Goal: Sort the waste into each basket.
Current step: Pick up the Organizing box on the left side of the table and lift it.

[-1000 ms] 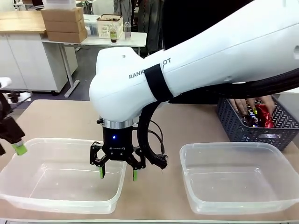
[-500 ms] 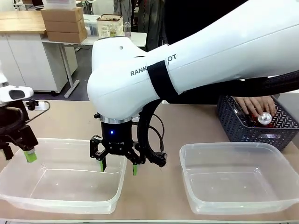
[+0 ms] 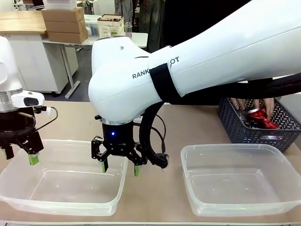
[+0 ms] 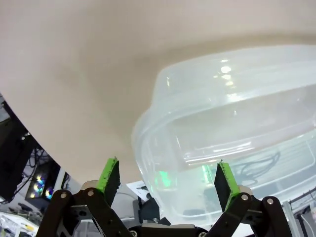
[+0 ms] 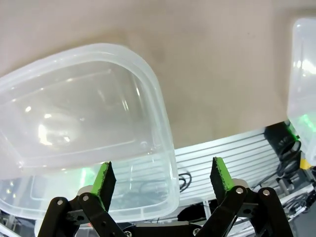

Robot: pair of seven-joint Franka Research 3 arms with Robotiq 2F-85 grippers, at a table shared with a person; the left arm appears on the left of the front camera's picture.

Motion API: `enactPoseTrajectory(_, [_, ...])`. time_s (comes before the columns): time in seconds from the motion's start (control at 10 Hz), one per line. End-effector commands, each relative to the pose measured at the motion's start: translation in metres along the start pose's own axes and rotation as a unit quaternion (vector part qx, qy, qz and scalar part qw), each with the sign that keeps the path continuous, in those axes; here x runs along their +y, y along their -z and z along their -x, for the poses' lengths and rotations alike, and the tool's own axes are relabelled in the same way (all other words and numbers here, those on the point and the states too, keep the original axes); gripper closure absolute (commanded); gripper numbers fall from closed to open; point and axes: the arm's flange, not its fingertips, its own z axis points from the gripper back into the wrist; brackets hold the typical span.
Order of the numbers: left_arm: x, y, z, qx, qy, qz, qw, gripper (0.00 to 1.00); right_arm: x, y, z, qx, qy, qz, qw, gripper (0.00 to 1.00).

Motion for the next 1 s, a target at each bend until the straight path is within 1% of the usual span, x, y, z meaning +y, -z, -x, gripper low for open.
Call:
enactPoseTrajectory(0.0, [-0.0215,0.0833,0.0712,-0.012,-0.007,-0.046,0.999,0.03,0.0086,0.0045,0.0024,-0.009,0.016,0.004,1.0,0.0])
enactPoseTrajectory(0.1, [-0.0233,0.0859,0.0715,0.002,0.0,-0.057,0.998,0.52,0.0095,0.0047,0.0035,-0.016,0.015,0.007,1.0,0.55])
enactPoseTrajectory(0.2, [-0.0245,0.0886,0.0712,0.001,0.006,-0.056,0.998,0.56,0.0105,0.0039,0.0061,-0.035,0.008,-0.003,0.999,0.58])
enactPoseTrajectory(0.3, [-0.024,0.09,0.0712,0.002,0.006,-0.052,0.999,1.0,0.0132,0.0045,0.0094,-0.058,0.003,-0.002,0.998,1.0])
enactPoseTrajectory(0.5, [-0.0223,0.0907,0.0725,0.001,0.008,-0.051,0.999,1.0,0.014,0.0035,0.0101,-0.065,0.005,0.002,0.998,1.0])
enactPoseTrajectory(0.6, [-0.0213,0.0908,0.0734,0.0,0.007,-0.048,0.999,0.78,0.0147,0.0035,0.0097,-0.066,0.007,0.005,0.998,0.85])
enactPoseTrajectory(0.7, [-0.02,0.0894,0.0746,-0.007,0.005,-0.039,0.999,0.88,0.0152,0.0038,0.0093,-0.069,0.011,0.008,0.998,0.94])
enactPoseTrajectory(0.8, [-0.0191,0.0878,0.0757,-0.016,0.001,-0.028,0.999,1.0,0.0145,0.0037,0.0089,-0.067,0.009,0.006,0.998,1.0])
enactPoseTrajectory(0.9, [-0.0183,0.0857,0.0768,-0.026,-0.003,-0.015,1.0,1.0,0.0134,0.0039,0.0083,-0.066,0.009,0.004,0.998,1.0])
